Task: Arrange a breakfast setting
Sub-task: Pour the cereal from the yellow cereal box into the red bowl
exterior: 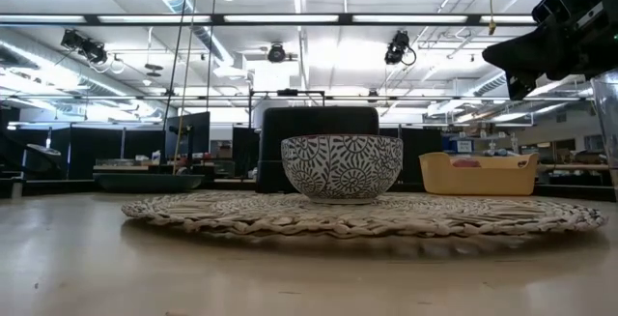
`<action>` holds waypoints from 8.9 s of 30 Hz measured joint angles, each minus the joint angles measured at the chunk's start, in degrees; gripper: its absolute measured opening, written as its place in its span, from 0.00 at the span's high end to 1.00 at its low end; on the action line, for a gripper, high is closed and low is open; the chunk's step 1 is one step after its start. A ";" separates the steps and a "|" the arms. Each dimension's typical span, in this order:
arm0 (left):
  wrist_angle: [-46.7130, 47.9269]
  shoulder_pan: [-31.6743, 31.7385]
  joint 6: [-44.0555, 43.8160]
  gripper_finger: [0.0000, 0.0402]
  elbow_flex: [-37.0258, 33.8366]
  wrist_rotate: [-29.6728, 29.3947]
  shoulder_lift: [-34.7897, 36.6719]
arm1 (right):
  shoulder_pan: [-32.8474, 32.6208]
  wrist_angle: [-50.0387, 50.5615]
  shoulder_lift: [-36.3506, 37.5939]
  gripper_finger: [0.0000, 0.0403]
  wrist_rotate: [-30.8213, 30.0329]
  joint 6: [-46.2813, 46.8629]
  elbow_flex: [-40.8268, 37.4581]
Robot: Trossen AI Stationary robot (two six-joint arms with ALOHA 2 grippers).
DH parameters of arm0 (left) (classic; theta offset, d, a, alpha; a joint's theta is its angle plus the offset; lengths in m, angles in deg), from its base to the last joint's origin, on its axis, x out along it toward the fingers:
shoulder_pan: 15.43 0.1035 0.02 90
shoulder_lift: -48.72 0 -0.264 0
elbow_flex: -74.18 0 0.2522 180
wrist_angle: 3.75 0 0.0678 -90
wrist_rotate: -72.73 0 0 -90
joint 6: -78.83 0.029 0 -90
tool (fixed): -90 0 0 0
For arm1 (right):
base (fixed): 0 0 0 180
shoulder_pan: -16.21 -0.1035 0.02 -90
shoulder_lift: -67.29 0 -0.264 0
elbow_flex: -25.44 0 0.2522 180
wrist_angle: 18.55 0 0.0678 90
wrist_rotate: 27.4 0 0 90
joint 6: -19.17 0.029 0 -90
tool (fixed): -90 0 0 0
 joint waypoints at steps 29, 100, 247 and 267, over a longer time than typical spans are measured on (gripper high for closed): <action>26.81 -15.56 -38.14 0.65 22.68 -10.46 5.95 | -0.01 -20.87 -0.01 0.93 -0.28 -7.90 0.00; 30.15 -17.98 -45.43 0.65 10.49 -0.79 -6.75 | -0.24 -10.83 -0.17 0.76 -2.24 0.48 0.00; 13.38 9.22 61.36 1.00 37.97 -25.74 -2.27 | -6.36 -76.59 -92.11 0.11 7.09 -0.73 43.33; 12.48 9.22 61.02 0.94 37.83 -26.57 -2.32 | -6.47 -76.55 -92.08 0.40 4.87 -2.60 43.71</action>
